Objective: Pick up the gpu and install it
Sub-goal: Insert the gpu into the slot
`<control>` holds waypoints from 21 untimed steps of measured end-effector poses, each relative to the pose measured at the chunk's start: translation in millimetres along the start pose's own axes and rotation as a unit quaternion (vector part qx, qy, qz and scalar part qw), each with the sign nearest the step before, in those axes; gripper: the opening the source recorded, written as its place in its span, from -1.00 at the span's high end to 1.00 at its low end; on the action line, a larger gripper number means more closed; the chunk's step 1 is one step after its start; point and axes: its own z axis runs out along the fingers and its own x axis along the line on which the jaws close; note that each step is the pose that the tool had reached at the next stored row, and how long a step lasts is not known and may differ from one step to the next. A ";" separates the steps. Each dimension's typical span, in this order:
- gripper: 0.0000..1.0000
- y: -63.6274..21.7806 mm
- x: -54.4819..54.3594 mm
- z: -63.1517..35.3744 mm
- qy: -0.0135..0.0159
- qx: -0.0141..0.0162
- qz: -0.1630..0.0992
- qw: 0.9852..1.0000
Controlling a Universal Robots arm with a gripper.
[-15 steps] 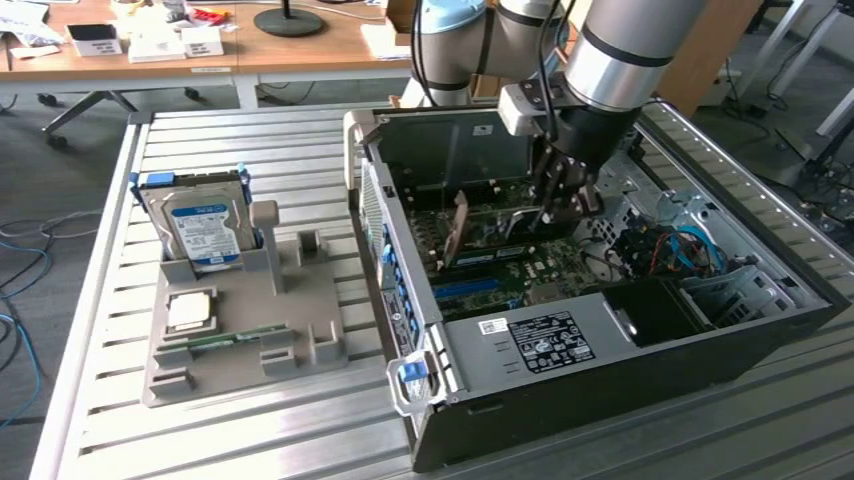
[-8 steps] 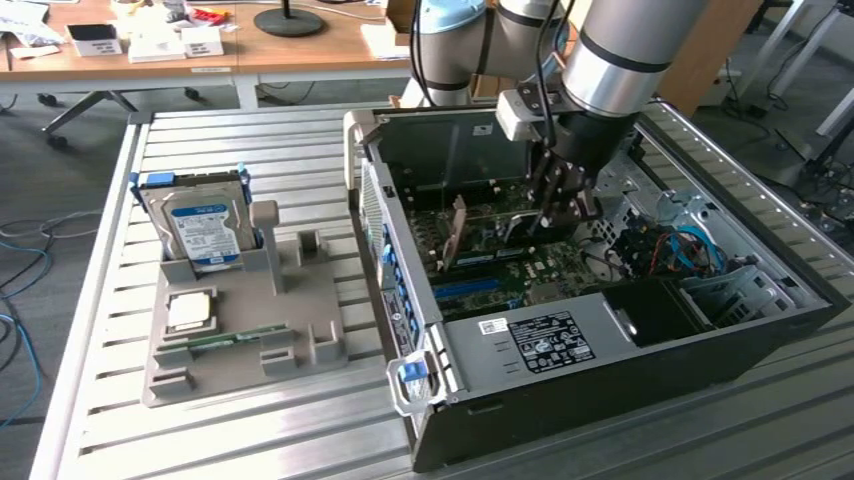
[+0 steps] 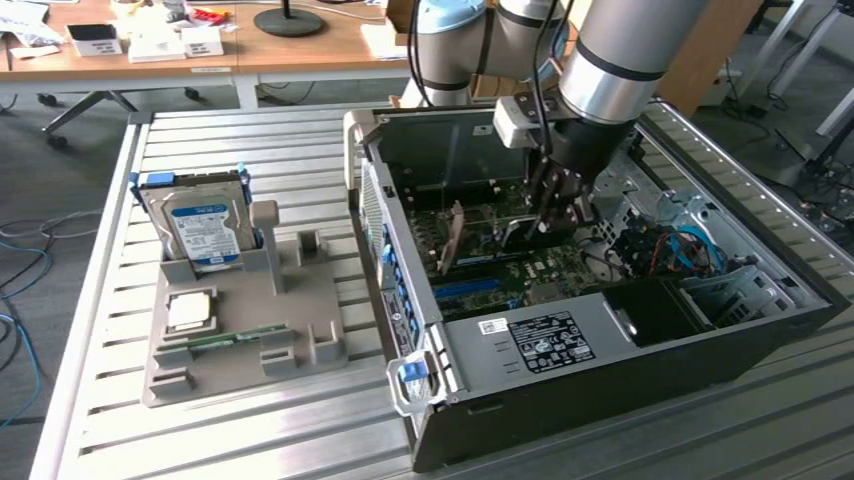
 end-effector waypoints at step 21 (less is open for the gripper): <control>0.47 10.0 1.6 13.0 0.001 0.000 0.000 1.000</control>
